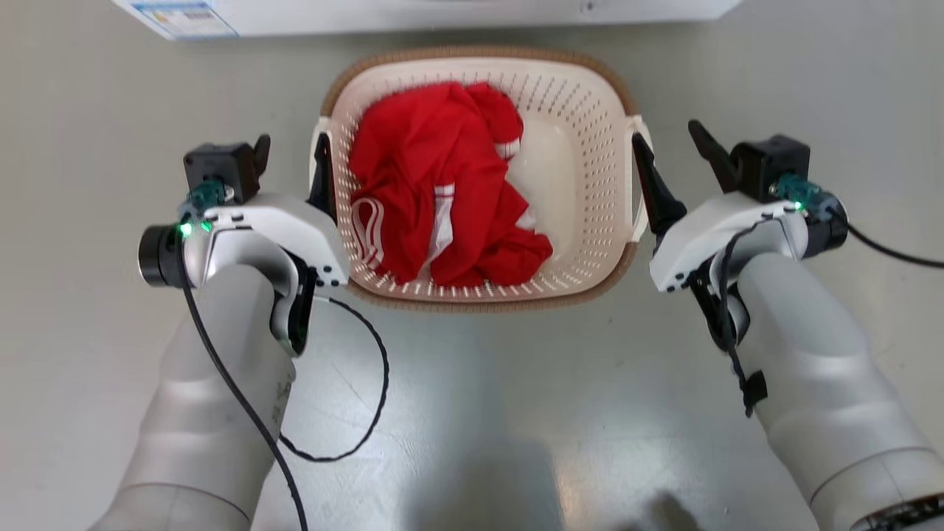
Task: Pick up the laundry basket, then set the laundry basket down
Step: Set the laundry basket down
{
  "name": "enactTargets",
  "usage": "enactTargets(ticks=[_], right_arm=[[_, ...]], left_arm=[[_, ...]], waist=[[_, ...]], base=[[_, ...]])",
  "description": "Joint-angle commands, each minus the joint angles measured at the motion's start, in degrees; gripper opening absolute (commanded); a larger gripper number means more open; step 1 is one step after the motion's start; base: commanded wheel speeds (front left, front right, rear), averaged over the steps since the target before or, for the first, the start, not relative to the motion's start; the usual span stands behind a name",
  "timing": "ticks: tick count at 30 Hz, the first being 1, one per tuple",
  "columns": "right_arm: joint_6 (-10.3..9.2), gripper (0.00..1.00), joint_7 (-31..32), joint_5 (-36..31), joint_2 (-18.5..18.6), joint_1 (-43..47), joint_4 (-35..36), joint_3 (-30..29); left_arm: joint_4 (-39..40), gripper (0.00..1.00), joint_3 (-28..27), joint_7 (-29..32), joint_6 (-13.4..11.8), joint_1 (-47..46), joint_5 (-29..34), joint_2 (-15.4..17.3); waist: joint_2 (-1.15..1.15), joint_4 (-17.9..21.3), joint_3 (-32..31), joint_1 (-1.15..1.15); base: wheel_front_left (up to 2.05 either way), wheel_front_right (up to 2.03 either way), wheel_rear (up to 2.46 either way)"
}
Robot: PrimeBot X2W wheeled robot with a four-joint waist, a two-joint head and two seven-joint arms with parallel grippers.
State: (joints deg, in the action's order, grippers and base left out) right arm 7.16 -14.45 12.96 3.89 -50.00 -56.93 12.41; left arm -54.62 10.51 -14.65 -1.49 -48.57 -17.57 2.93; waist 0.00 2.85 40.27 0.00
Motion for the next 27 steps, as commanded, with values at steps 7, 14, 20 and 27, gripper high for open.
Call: enactTargets(ticks=[7,14,20,27], right_arm=[[0.33,1.0,-0.55,-3.72,-1.02,6.54,4.09,-2.3],[0.33,1.0,-0.55,-5.79,-1.02,11.59,7.78,-4.87],[0.33,1.0,-0.55,-7.76,-1.02,15.77,10.33,-6.46],[0.33,1.0,-0.55,-8.75,-1.02,21.5,14.59,-7.77]], left_arm=[[4.74,1.0,-3.87,-0.35,1.37,6.73,0.57,0.32],[8.67,1.0,-5.71,-0.35,2.82,13.21,-0.24,-0.01],[12.06,1.0,-5.31,-0.35,2.85,17.42,-2.52,-0.03],[16.64,1.0,-5.51,-0.35,2.27,24.16,-2.4,-0.04]], waist=[[0.0,-0.45,-8.37,0.0],[0.0,-0.93,-15.87,0.0],[0.0,-1.7,-20.85,0.0],[0.0,-1.88,-27.78,0.0]], base=[[0.0,0.0,0.0],[0.0,0.0,0.0],[0.0,0.0,0.0],[0.0,0.0,0.0]])
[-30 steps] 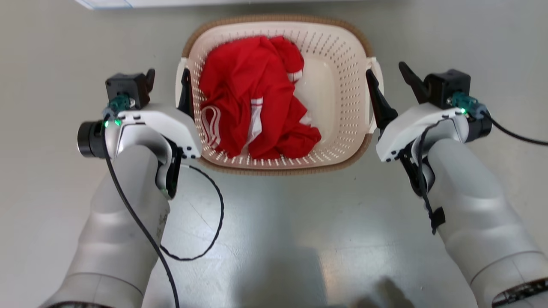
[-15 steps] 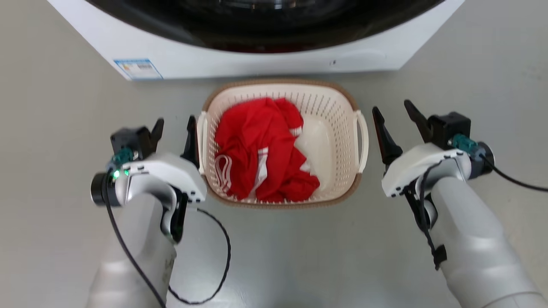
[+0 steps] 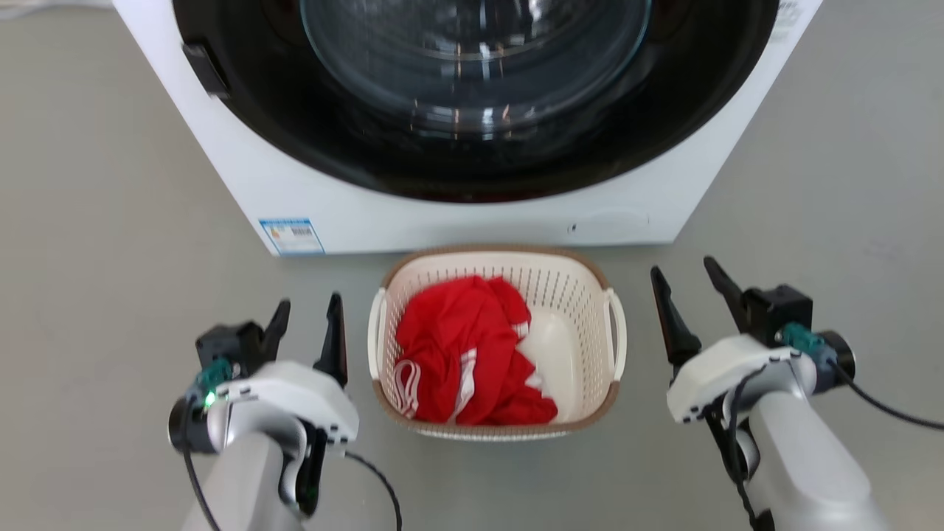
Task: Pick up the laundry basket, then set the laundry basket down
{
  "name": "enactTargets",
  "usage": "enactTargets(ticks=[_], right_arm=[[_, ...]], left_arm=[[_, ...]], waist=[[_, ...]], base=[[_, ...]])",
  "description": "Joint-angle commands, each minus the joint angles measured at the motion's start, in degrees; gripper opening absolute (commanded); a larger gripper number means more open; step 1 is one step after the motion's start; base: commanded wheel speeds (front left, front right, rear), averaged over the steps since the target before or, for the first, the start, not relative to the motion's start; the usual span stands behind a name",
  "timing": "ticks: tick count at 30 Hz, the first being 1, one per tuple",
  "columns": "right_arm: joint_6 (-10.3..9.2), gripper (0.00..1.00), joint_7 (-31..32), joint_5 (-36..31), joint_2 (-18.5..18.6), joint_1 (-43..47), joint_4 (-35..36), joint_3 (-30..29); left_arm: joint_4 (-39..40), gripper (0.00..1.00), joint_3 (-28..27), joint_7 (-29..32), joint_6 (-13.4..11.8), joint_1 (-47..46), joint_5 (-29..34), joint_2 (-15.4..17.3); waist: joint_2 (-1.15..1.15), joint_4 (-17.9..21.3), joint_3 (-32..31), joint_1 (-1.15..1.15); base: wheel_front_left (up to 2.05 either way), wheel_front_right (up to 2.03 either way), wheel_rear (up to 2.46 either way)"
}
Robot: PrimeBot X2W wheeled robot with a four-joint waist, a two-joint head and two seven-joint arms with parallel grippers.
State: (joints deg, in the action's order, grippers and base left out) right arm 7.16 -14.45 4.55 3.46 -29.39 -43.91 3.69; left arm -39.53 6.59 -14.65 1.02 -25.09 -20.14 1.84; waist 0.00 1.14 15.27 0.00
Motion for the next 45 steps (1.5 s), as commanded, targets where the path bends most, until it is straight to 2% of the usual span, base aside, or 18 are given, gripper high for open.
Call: enactTargets(ticks=[1,19,35,36,40,45], right_arm=[[0.33,1.0,-0.55,-0.35,-0.58,1.77,2.25,0.84],[0.33,1.0,-0.55,-1.46,-0.58,16.82,15.05,-1.52],[0.33,1.0,-0.55,-1.25,-0.58,19.78,16.78,-2.8],[-0.02,0.0,0.01,-1.0,-0.48,20.09,15.04,-3.86],[-0.08,0.0,0.14,-0.91,-0.65,21.31,13.38,-3.75],[-0.06,0.0,1.33,2.23,-0.67,21.24,13.36,-4.4]], left_arm=[[2.21,1.0,-1.68,-0.35,-0.32,1.69,0.58,1.05],[15.04,1.0,-6.62,-0.35,-1.7,17.12,0.37,1.04],[16.95,1.0,-7.23,-0.35,-2.42,19.87,0.75,1.04],[15.19,0.0,-5.52,0.01,-2.07,20.8,0.49,0.28],[13.17,0.0,-5.47,0.07,-2.05,21.98,0.36,-0.11],[13.17,0.0,-5.99,1.08,-1.73,21.84,-2.27,-0.09]], waist=[[0.0,-0.16,-3.71,0.0],[0.0,-0.17,-13.84,0.0],[0.0,0.12,-15.49,0.0],[0.0,0.12,-15.49,0.0],[0.0,0.12,-15.51,0.0],[0.0,0.07,-15.55,-0.07]], base=[[0.0,0.0,0.0],[0.0,0.0,0.0],[0.0,0.0,0.0],[0.0,0.0,0.0],[0.0,0.0,0.0],[0.0,0.0,0.0]])
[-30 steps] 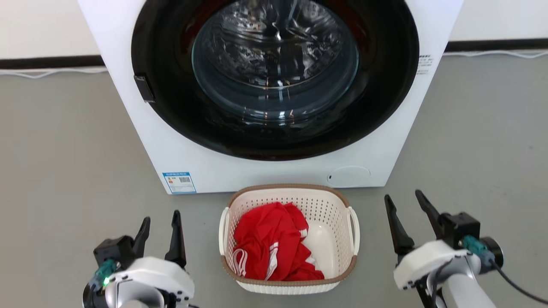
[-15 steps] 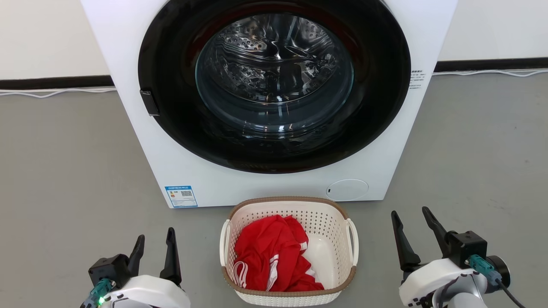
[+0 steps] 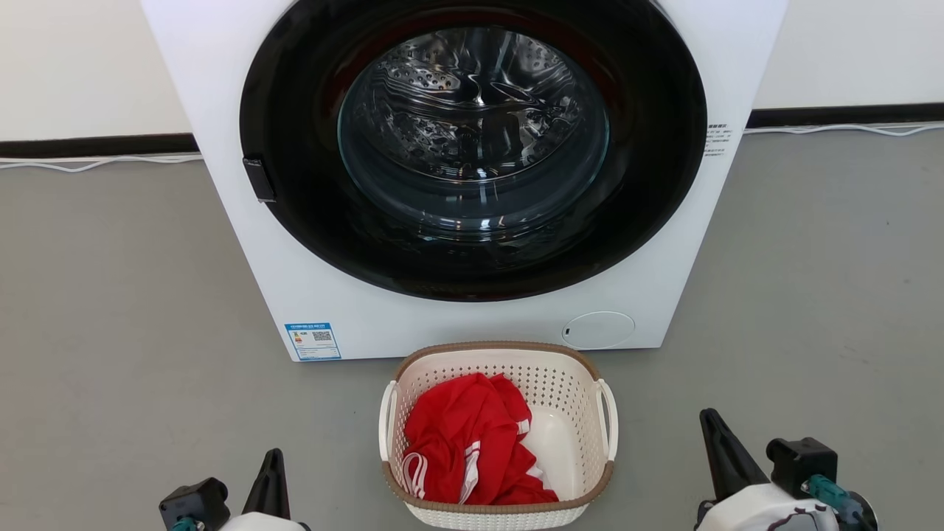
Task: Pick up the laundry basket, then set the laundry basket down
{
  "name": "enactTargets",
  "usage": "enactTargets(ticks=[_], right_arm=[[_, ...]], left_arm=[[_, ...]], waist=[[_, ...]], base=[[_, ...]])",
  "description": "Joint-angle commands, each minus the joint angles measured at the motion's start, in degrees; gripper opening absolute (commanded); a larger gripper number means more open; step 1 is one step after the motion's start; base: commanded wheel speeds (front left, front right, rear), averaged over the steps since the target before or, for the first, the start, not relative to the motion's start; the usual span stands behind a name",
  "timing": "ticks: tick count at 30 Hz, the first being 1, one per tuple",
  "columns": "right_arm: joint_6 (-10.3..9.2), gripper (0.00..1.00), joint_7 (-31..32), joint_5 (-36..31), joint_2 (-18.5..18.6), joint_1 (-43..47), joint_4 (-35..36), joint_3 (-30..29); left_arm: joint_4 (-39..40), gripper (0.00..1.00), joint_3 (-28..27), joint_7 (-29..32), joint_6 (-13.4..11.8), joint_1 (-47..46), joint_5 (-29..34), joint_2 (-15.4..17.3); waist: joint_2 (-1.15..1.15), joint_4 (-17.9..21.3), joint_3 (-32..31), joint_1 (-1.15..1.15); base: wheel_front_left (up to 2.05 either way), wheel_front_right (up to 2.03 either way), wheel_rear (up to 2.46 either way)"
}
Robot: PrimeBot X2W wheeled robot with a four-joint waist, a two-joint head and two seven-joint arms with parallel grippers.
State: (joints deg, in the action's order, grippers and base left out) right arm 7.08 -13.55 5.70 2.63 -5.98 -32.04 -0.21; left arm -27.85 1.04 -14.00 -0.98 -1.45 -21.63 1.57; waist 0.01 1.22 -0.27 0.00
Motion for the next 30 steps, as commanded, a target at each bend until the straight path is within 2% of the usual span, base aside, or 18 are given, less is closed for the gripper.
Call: enactTargets(ticks=[1,7,30], right_arm=[[0.02,0.0,0.6,1.83,0.16,-2.12,1.67,-0.54],[0.04,0.0,1.4,6.18,0.16,-1.83,2.67,-0.62],[0.11,0.0,5.02,22.51,0.18,-1.39,5.94,-1.61]], left_arm=[[1.61,0.0,-0.5,0.6,0.34,-1.8,-1.38,0.2],[2.33,0.0,-0.73,1.49,0.75,-1.82,-4.9,0.25],[4.73,0.0,-2.03,5.26,2.31,-2.37,-18.23,0.47]], waist=[[-0.01,-0.02,-0.04,-0.11],[-0.01,-0.08,0.05,0.0],[-0.01,-0.31,0.15,0.0]], base=[[0.0,0.0,0.0],[0.0,0.0,0.0],[0.0,0.0,0.0]])
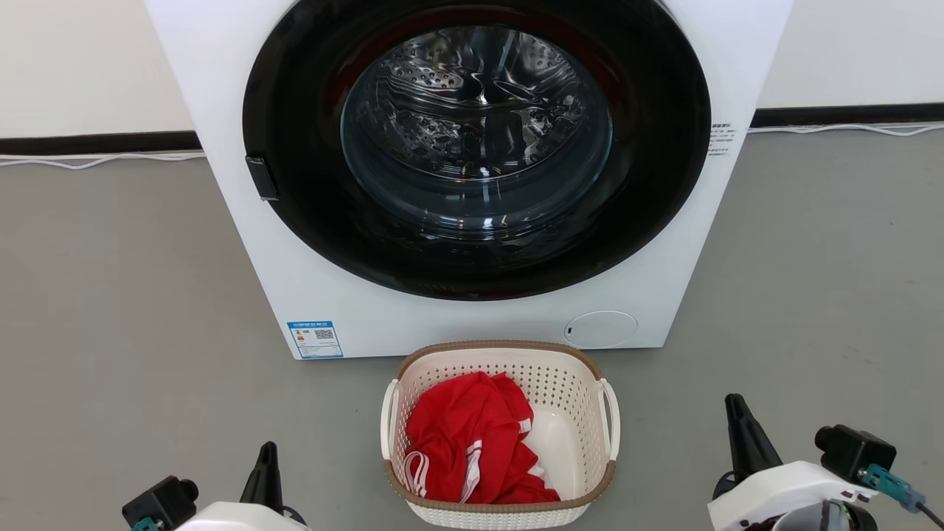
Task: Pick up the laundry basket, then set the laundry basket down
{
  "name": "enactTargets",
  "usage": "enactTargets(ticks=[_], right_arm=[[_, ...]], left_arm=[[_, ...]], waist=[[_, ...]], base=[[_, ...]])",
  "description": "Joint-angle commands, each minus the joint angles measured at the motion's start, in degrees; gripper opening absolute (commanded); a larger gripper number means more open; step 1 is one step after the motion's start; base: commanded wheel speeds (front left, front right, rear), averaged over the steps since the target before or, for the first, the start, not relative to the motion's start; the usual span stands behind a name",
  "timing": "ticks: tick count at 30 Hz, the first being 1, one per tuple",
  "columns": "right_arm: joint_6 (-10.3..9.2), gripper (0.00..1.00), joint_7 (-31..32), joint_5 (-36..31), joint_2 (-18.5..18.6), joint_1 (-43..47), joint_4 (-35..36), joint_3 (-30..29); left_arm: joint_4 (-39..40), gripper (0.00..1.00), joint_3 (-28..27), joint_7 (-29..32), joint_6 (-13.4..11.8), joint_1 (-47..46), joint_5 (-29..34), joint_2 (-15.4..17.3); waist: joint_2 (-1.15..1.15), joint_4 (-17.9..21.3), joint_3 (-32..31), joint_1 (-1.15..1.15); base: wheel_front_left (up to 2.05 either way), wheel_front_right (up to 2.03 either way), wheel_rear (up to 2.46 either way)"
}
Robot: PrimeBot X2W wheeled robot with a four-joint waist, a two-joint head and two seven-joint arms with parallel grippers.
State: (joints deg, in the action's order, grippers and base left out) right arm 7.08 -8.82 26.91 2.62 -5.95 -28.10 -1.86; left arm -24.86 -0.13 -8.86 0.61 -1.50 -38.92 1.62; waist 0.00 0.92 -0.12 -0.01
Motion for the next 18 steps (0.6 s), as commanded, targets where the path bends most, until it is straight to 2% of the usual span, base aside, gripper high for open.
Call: enactTargets(ticks=[1,18], right_arm=[[0.12,0.0,0.45,2.01,0.19,-1.4,2.13,-0.01],[0.17,0.0,3.11,13.33,0.2,-1.19,4.26,-0.84]], left_arm=[[1.84,0.0,-0.93,0.29,0.79,-2.34,-1.51,0.42],[3.44,0.0,-1.91,2.99,1.88,-2.76,-10.77,0.57]], waist=[[0.0,-0.02,0.0,0.01],[0.0,-0.18,0.06,0.01]], base=[[0.0,0.0,0.0],[0.0,0.0,0.0]])
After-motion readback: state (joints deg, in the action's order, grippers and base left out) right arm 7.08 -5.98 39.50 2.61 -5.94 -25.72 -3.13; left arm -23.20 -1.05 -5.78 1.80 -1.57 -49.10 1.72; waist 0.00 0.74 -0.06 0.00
